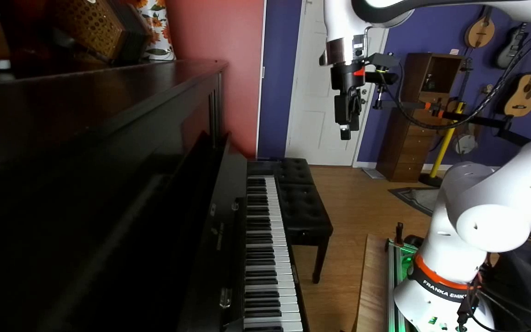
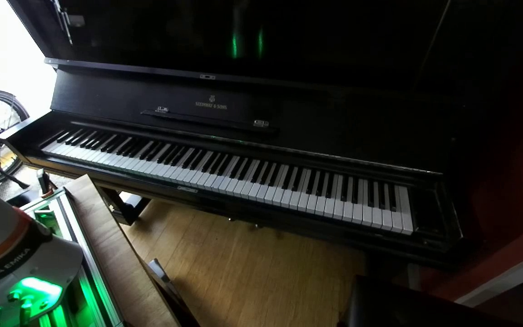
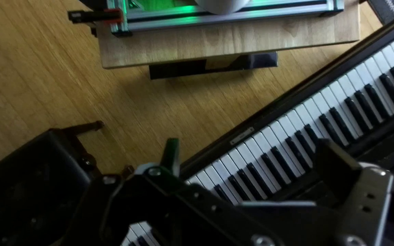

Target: Press a white key on the right keys of the piano

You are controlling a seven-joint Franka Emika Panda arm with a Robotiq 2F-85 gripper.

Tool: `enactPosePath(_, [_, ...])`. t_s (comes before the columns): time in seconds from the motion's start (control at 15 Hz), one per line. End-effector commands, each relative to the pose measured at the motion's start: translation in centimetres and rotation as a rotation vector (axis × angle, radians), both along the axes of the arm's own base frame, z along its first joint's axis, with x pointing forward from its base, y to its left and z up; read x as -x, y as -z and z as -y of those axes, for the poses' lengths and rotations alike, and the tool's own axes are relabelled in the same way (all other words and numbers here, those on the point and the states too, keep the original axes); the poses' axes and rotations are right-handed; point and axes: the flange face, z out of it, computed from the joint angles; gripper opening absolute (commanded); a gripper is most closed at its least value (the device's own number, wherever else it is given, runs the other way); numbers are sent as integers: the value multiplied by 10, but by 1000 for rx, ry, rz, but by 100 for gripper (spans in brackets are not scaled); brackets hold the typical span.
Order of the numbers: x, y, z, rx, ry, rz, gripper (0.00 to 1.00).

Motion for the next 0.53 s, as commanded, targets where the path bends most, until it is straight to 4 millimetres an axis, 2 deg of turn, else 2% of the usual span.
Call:
enactPosePath(0.0, [-12, 39, 68, 40, -3, -190, 100])
enactPosePath(0.2, [-16, 67, 121, 114, -137, -285, 100])
enactPosePath(0.33, [-18, 84, 146, 170, -204, -349, 100])
enactPosePath(0.47, [-21, 93, 165, 182, -228, -342, 100])
